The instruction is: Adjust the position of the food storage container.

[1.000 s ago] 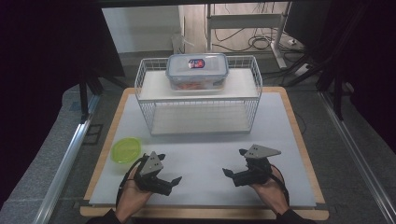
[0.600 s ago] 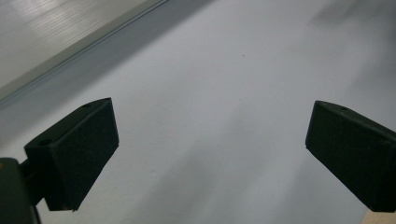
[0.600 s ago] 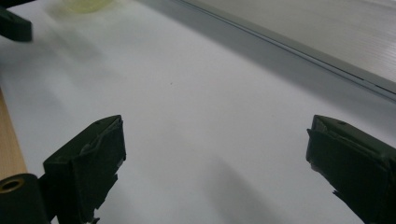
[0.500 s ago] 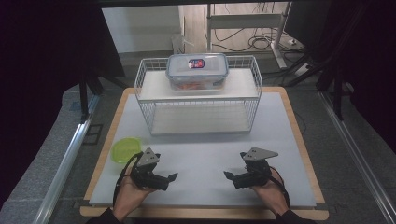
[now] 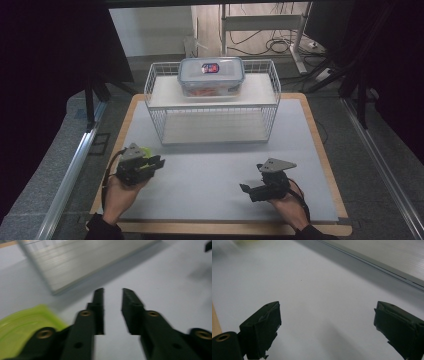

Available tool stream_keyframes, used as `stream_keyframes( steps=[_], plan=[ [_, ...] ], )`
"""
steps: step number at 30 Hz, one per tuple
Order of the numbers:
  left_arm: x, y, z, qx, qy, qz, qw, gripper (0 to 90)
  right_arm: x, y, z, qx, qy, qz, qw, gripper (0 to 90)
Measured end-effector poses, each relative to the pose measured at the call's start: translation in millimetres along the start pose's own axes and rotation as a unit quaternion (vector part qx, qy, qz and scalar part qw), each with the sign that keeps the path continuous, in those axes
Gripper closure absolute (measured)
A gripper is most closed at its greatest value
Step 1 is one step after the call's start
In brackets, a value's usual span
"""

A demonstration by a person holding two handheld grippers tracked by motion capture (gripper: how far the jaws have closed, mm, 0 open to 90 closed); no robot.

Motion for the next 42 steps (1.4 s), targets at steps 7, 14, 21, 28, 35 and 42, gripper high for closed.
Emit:
stream_keyframes(
  steps=[7, 14, 21, 28, 35, 42],
  plan=[
    [-13.7, -20.2, 44.3, 0.029, -0.049, -0.015, 0.9983, 89.7, 0.1, 1.0, 0.6, -0.002, -0.005, 0.003, 1.0, 8.2],
    [-30.0, -21.4, 80.6, 0.074, -0.091, -0.013, 0.993, 89.7, 0.0, 1.7, 1.3, -0.003, -0.009, 0.007, 0.9999, 8.7],
    [-42.7, -9.5, 106.3, 0.099, -0.121, 0.004, 0.9878, 89.7, 0.0, 2.6, 2.2, -0.004, -0.015, 0.013, 0.9998, 9.2],
    [-47.2, 5.0, 114.3, 0.105, -0.125, 0.03, 0.9862, 89.7, -0.1, 3.3, 3.0, -0.006, -0.019, 0.017, 0.9997, 9.3],
    [-46.0, 9.0, 110.3, 0.1, -0.119, 0.036, 0.9871, 89.7, -0.3, 3.8, 2.9, -0.007, -0.02, 0.019, 0.9996, 9.3],
    [-43.5, 11.8, 103.1, 0.088, -0.116, 0.036, 0.9886, 89.7, -0.4, 4.7, 2.8, -0.008, -0.021, 0.023, 0.9995, 9.3]
  ],
)
Point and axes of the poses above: each handheld gripper's, and its own axes: y roughly forward along the jaws, x roughly out of its top, z roughly to its left, the point moved 1 cm from there along y, roughly forward along the jaws, and after that the axes turned 14 degrees about z, right-handed, at the moved point
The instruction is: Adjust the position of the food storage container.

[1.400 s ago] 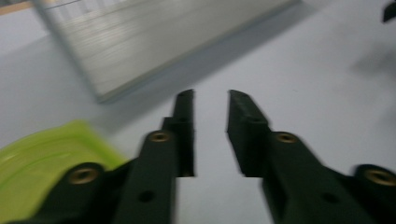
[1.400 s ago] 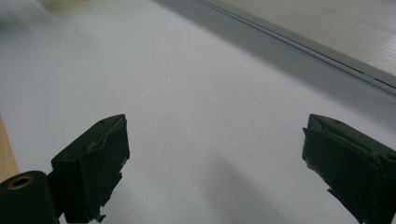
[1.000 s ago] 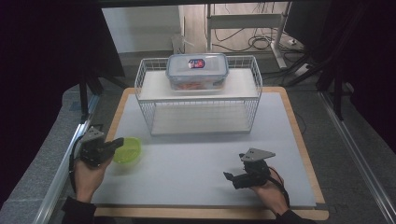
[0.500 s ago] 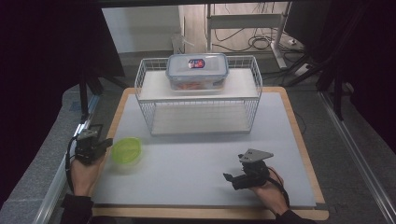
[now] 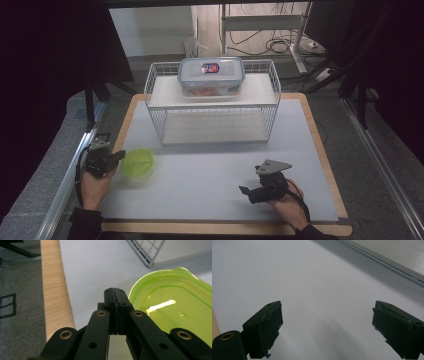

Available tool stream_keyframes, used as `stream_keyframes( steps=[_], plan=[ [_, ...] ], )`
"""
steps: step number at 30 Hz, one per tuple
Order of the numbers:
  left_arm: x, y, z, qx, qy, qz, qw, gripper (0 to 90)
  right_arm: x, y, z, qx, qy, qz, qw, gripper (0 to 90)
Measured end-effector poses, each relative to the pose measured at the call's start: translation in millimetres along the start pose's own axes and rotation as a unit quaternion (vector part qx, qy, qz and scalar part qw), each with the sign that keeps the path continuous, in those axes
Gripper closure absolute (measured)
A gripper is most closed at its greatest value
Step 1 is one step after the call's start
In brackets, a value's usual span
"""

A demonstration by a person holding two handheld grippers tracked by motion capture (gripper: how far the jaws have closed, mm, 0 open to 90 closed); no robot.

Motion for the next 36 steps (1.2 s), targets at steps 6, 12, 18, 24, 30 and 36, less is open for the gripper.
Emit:
stream_keyframes(
  steps=[6, 12, 18, 24, 30, 36],
  plan=[
    [2.0, 3.6, -16.1, -0.023, 0.003, -0.002, 0.9997, 89.7, -0.2, 0.4, -0.2, 0.0, 0.0, 0.002, 1.0, 9.3],
    [5.6, 7.8, -39.2, -0.041, 0.021, -0.001, 0.9989, 89.7, -0.4, 1.0, -0.4, 0.0, 0.001, 0.004, 1.0, 9.3],
    [9.6, 12.1, -60.5, -0.062, 0.035, 0.003, 0.9975, 89.7, -0.6, 1.7, -0.9, -0.001, 0.001, 0.007, 1.0, 9.3],
    [14.7, 17.3, -84.8, -0.084, 0.057, 0.006, 0.9948, 89.7, -0.8, 2.0, -1.4, -0.003, 0.002, 0.009, 1.0, 9.3],
    [20.0, 22.2, -110.6, -0.099, 0.088, 0.012, 0.9912, 89.7, -1.1, 2.0, -2.2, -0.004, 0.004, 0.009, 0.9999, 9.3],
    [22.6, 24.8, -133.6, -0.109, 0.114, 0.015, 0.9874, 89.7, -1.2, 2.2, -2.5, -0.004, 0.004, 0.009, 0.9999, 9.3]
  ],
)
Point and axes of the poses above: each handheld gripper's, and its own axes: y roughly forward along the jaws, x roughly out of its top, z roughly to its left, the point moved 1 cm from there along y, roughly forward along the jaws, and after that the axes turned 14 degrees about z, right-handed, at the moved point
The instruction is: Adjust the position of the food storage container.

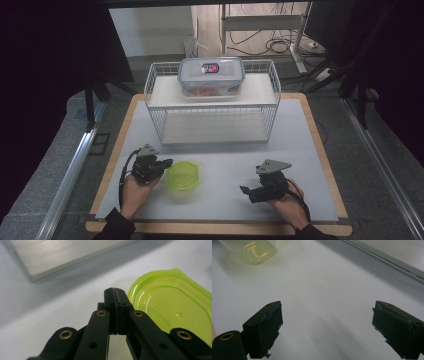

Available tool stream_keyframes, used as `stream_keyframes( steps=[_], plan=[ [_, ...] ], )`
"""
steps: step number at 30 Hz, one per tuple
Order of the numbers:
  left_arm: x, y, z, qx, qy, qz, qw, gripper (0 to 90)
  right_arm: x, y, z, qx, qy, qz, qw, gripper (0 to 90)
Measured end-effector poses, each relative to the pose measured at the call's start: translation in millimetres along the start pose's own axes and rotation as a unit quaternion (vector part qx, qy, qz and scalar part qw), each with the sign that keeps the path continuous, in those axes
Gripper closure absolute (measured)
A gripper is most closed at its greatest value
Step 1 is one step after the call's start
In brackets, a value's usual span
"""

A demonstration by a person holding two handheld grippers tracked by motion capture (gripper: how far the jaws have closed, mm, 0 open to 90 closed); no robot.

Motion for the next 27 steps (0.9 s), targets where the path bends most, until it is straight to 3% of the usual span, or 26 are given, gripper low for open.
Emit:
stream_keyframes(
  steps=[2, 5, 11, 21, 27],
  plan=[
    [1.1, -0.2, -1.7, 0.008, 0.008, 0.004, 0.9999, 89.6, 0.0, -0.1, 0.1, 0.0, 0.0, 0.0, 1.0, 9.3],
    [-0.4, -1.7, 1.2, 0.01, 0.003, 0.003, 0.9999, 89.6, -0.1, -0.6, 0.1, -0.001, 0.0, 0.001, 1.0, 9.3],
    [-19.6, -12.6, 10.8, 0.025, -0.007, 0.011, 0.9996, 89.6, -0.3, -2.2, -0.9, -0.003, 0.001, -0.002, 1.0, 9.3],
    [-37.6, -2.4, -6.4, -0.015, 0.01, 0.046, 0.9988, 89.5, 0.0, -2.5, 0.2, -0.006, -0.001, -0.001, 1.0, 9.3],
    [-36.0, 5.0, -10.1, -0.018, 0.015, 0.056, 0.9981, 89.4, -0.1, -2.0, 0.2, -0.006, -0.002, 0.0, 1.0, 9.3]
  ],
)
Point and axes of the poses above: each handheld gripper's, and its own axes: y roughly forward along the jaws, x roughly out of its top, z roughly to its left, the point moved 1 cm from there along y, roughly forward along the jaws, and after that the axes turned 14 degrees about z, right-handed, at the moved point
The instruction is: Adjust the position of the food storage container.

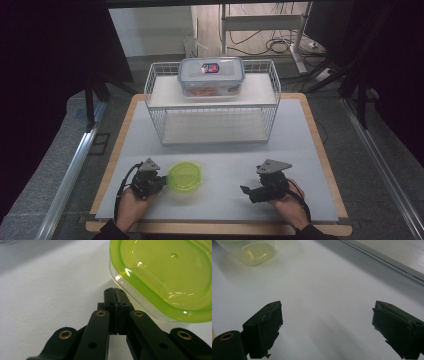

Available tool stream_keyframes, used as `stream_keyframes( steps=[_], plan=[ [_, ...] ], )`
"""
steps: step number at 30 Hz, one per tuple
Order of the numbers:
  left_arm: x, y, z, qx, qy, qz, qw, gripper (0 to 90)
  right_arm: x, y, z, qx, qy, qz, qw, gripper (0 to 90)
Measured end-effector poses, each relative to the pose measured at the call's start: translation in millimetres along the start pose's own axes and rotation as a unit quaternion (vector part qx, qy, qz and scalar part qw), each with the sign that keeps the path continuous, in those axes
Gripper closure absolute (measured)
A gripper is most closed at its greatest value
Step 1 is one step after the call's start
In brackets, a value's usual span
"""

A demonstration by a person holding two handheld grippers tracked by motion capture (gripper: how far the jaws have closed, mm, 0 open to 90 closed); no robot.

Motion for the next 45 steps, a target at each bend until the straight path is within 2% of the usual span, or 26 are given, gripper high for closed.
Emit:
stream_keyframes(
  steps=[3, 12, 21, 24, 34, 37, 45],
  plan=[
    [2.6, 4.8, -0.7, -0.008, 0.0, 0.004, 1.0, 89.4, 0.0, 0.5, 0.0, 0.0, 0.0, 0.001, 1.0, 9.3],
    [13.8, 15.4, -7.2, -0.01, 0.011, 0.012, 0.9998, 89.4, -0.1, 1.7, 0.3, 0.0, -0.001, 0.003, 1.0, 9.3],
    [24.3, 25.9, -18.9, -0.013, 0.033, 0.024, 0.9991, 89.4, -0.3, 2.4, 0.0, 0.0, 0.0, 0.005, 1.0, 9.3],
    [25.6, 26.9, -22.0, -0.015, 0.036, 0.024, 0.999, 89.4, -0.3, 2.6, 0.1, -0.001, -0.001, 0.006, 1.0, 9.3],
    [21.1, 25.8, -36.8, -0.03, 0.049, 0.028, 0.9979, 88.8, -0.7, 1.8, -0.2, -0.002, 0.0, 0.006, 1.0, 9.3],
    [20.3, 26.6, -45.5, -0.037, 0.061, 0.033, 0.9969, 88.7, -0.7, 1.6, -0.3, -0.002, 0.001, 0.006, 1.0, 9.3],
    [32.6, 37.0, -62.3, -0.043, 0.076, 0.033, 0.9957, 88.4, -1.3, 1.1, -1.3, -0.003, 0.003, 0.007, 1.0, 9.3]
  ],
)
Point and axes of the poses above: each handheld gripper's, and its own axes: y roughly forward along the jaws, x roughly out of its top, z roughly to its left, the point moved 1 cm from there along y, roughly forward along the jaws, and after that the axes turned 14 degrees about z, right-handed, at the moved point
